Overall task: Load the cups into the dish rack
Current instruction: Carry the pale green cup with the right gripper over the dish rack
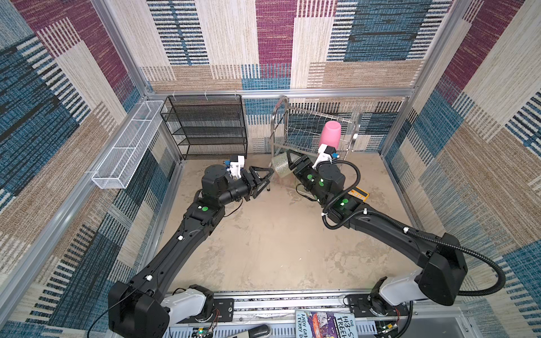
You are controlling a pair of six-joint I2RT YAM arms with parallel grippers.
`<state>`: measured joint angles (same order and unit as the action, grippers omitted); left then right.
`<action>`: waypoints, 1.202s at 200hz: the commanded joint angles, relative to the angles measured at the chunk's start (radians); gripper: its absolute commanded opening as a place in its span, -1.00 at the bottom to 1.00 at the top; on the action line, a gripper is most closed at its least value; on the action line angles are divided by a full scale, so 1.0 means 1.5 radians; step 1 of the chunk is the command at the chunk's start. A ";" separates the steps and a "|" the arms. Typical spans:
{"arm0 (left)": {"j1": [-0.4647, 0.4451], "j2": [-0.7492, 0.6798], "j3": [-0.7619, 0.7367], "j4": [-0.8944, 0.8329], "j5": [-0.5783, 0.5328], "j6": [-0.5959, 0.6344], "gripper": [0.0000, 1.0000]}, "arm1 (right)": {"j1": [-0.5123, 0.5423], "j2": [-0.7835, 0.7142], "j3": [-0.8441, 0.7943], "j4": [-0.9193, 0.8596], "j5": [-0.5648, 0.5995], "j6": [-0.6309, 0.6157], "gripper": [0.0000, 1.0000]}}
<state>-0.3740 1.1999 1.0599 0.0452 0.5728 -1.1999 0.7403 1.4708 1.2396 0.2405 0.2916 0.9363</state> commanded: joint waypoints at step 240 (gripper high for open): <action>0.011 0.051 0.136 -0.391 -0.148 0.563 0.82 | -0.074 0.485 0.838 -0.350 0.181 -0.696 0.11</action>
<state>-0.3565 1.2945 1.2797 -0.5819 0.3485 -0.4202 0.6468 2.1895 2.4897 -0.2718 0.5900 -0.1066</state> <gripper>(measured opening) 0.911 0.682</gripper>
